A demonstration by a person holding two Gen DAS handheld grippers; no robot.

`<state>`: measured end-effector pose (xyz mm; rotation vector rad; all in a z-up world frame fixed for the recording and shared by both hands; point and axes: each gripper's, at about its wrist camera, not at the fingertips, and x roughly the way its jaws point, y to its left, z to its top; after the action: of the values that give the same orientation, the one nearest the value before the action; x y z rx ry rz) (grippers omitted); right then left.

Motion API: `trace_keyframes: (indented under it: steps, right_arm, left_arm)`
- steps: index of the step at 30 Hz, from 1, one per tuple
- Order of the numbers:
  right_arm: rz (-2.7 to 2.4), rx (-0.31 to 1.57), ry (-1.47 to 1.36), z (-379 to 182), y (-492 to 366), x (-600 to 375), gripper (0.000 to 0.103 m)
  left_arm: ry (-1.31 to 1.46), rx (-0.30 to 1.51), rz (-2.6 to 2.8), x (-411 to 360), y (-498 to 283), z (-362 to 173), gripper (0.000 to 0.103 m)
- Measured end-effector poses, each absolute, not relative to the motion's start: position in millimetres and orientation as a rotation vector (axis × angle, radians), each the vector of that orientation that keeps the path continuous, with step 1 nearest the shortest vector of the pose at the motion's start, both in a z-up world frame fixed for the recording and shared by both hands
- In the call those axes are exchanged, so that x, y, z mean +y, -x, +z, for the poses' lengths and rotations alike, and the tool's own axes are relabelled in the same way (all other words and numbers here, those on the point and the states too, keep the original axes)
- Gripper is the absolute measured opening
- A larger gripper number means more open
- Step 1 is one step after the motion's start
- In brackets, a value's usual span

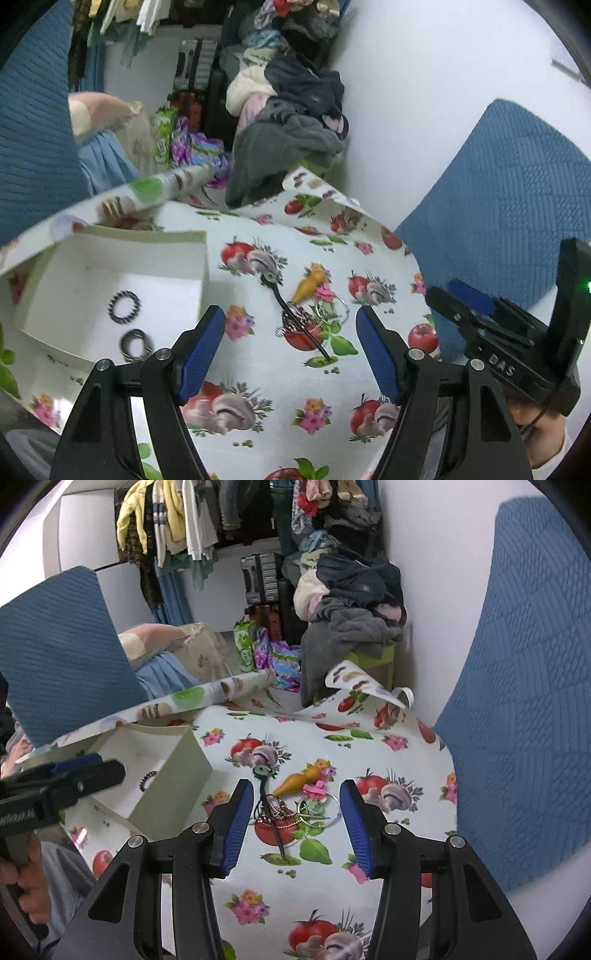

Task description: Organize jewelry

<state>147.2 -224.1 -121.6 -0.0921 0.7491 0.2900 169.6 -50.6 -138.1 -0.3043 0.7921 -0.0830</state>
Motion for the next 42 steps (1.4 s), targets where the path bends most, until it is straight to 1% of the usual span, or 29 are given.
trace_keyframes:
  steps: [10, 11, 12, 13, 19, 20, 21, 25, 28, 32, 35, 36, 37, 40, 42]
  right_arm:
    - [0.334, 0.849, 0.025, -161.0, -203.5, -239.4, 0.047]
    - [0.339, 0.866, 0.020, -167.8, -210.1, -240.7, 0.046]
    - [0.347, 0.891, 0.011, -175.6, -217.8, -242.2, 0.046]
    - [0.352, 0.917, 0.009, -183.8, -225.7, -243.6, 0.046]
    - [0.373, 1.049, 0.011, -225.0, -265.1, -248.7, 0.046]
    - [0.378, 1.062, 0.009, -229.3, -269.6, -249.3, 0.046]
    - [0.383, 1.080, 0.005, -235.5, -276.1, -250.0, 0.046]
    - [0.394, 1.133, -0.011, -253.4, -291.9, -251.7, 0.045]
    - [0.398, 1.153, -0.011, -262.9, -300.3, -251.1, 0.045]
    - [0.416, 1.181, -0.015, -274.8, -312.7, -248.2, 0.042]
    - [0.437, 1.198, -0.028, -281.0, -320.8, -244.3, 0.039]
    - [0.442, 1.201, -0.032, -283.0, -323.6, -242.2, 0.039]
    - [0.442, 1.204, -0.032, -285.0, -326.5, -240.6, 0.039]
    - [0.433, 1.223, -0.024, -292.6, -335.6, -236.3, 0.035]
    - [0.433, 1.233, -0.015, -296.6, -339.2, -233.1, 0.031]
  left_arm:
    - [0.295, 0.885, -0.120, -76.5, -211.1, -186.6, 0.072]
    - [0.296, 0.901, -0.119, -78.1, -217.2, -194.4, 0.071]
    - [0.301, 0.918, -0.117, -79.1, -221.7, -201.0, 0.067]
    - [0.315, 0.935, -0.121, -79.7, -227.0, -209.0, 0.065]
    - [0.356, 1.008, -0.115, -85.1, -252.3, -250.6, 0.064]
    - [0.373, 1.017, -0.115, -85.3, -256.4, -257.2, 0.062]
    - [0.384, 1.023, -0.111, -84.8, -259.1, -261.6, 0.058]
    - [0.398, 1.042, -0.105, -86.8, -277.0, -277.3, 0.054]
    - [0.378, 1.049, -0.104, -87.9, -291.7, -284.2, 0.047]
    - [0.377, 1.066, -0.077, -81.5, -310.2, -297.2, 0.040]
    - [0.405, 1.070, -0.066, -73.2, -318.3, -304.3, 0.038]
    - [0.415, 1.067, -0.068, -71.4, -319.9, -305.9, 0.034]
    - [0.421, 1.066, -0.070, -69.9, -321.3, -306.8, 0.033]
    - [0.431, 1.064, -0.061, -65.9, -324.3, -308.7, 0.033]
    - [0.433, 1.070, -0.060, -64.6, -327.3, -310.6, 0.033]
